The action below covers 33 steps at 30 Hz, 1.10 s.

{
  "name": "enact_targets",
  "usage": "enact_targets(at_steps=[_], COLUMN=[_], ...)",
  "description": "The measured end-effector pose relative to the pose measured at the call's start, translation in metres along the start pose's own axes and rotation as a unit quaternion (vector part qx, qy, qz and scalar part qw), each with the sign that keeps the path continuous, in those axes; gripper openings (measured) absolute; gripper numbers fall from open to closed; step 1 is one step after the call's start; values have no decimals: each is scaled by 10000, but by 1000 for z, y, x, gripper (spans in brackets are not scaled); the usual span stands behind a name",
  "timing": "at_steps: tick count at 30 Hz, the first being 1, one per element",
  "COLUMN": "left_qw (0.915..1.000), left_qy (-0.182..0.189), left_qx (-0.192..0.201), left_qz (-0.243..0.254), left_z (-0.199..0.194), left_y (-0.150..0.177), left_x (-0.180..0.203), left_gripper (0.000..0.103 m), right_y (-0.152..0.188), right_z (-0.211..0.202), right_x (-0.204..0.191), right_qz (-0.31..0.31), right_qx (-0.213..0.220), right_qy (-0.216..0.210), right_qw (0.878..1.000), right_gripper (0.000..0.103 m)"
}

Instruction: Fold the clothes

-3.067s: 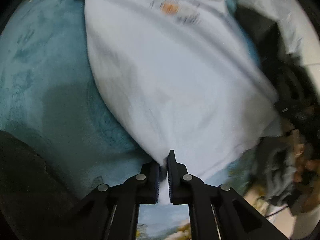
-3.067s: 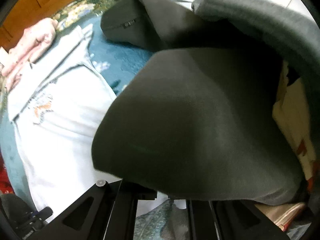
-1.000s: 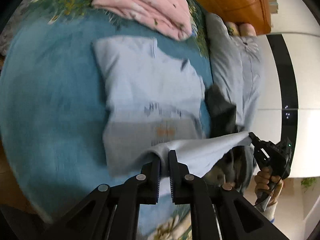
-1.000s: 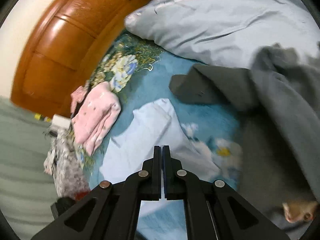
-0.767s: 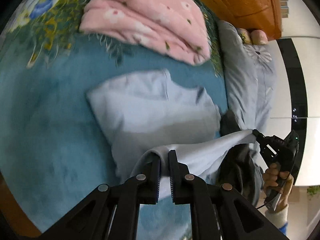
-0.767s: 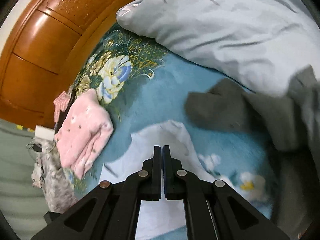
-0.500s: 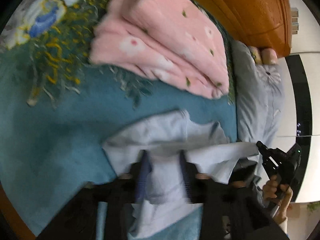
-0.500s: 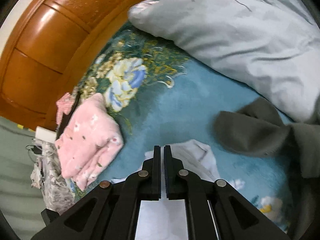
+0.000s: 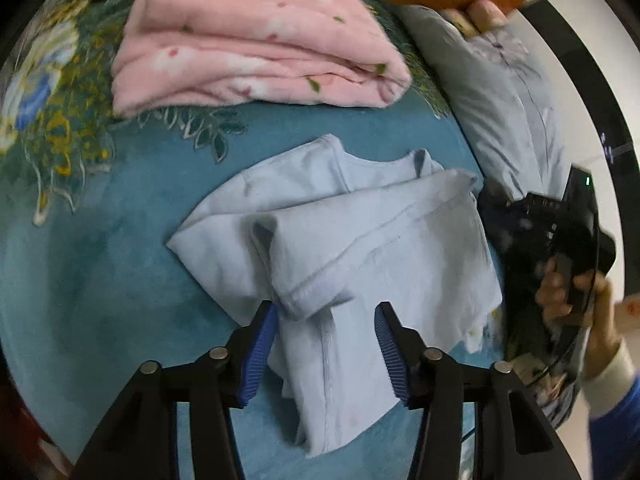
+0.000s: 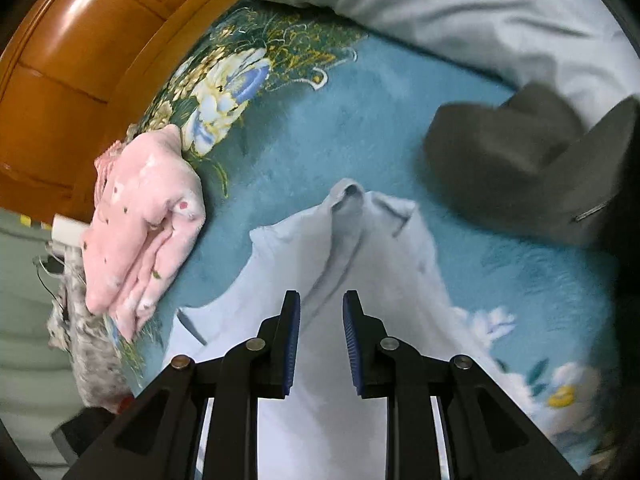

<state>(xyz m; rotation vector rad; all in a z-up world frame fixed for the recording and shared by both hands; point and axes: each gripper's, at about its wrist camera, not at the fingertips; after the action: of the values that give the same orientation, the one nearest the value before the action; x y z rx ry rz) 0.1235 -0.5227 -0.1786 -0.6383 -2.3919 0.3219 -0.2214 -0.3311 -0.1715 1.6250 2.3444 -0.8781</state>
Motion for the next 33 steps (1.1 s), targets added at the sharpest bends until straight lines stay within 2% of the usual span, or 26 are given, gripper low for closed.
enact_targets(at_steps=[2,4,7,10,11,12,16,19,22,23,24,26,29,33], left_qw=[9997,9997,9997,9996,9992,9985,9904,9858,9899,9917,9928,9941,9945,9891], left_qy=[8,57,99,85,105,138,266,88,-93,-107,-70,60,243,311], left_qx=[-21,16,33,138,221,320,895,1028,869,772,684,517,264,32], left_qz=[-244,-256,-215,-234,-313,-423,-1021,-1326,-1114,-1020,-978,-956,-982,-1436], left_z=[2,1,1,0,-1,-4,-15,-17,-15,-14,-13,-10,-3,15], left_y=[-4,-9,-19,-30,-35,-40,-62,-70,-60,-52,-43,-25,2,25], left_x=[-8,-10,-10,-10,-13,-17,-39,-53,-53,-52,-51,-49,-47,-51], left_gripper=[8,7,4,4,4,5,4,5,13,21,33,49,66,66], right_y=[0,1,3,0,-3,-8,-25,-32,-20,-13,-4,15,44,84], right_z=[9,21,35,41,40,36,20,10,2,-4,-10,-23,-42,-70], right_x=[-2,-4,-5,-20,-27,-34,-49,-57,-57,-54,-50,-39,-14,27], right_qz=[40,73,265,48,-66,-92,1,20,-96,-124,-150,-197,-231,-165], right_qx=[-32,-136,-280,-315,-213,-61,481,716,674,687,687,662,543,337], right_qy=[60,233,278,270,212,102,-179,-346,-553,-615,-673,-759,-711,-509], right_qw=[10000,9996,9989,9991,9995,9999,9987,9968,9961,9957,9953,9947,9957,9980], right_gripper=[22,22,22,21,8,3,3,4,15,19,23,25,25,26])
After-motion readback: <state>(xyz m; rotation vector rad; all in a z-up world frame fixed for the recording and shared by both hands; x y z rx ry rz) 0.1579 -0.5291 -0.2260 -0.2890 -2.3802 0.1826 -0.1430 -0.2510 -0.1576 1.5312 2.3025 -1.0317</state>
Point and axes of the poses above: each gripper's, at about its wrist camera, not at the fingertips, and z roughly the way its jaws point, x to its right, y to its underside, and after that the axes turned 15 degrees about x, right-handed
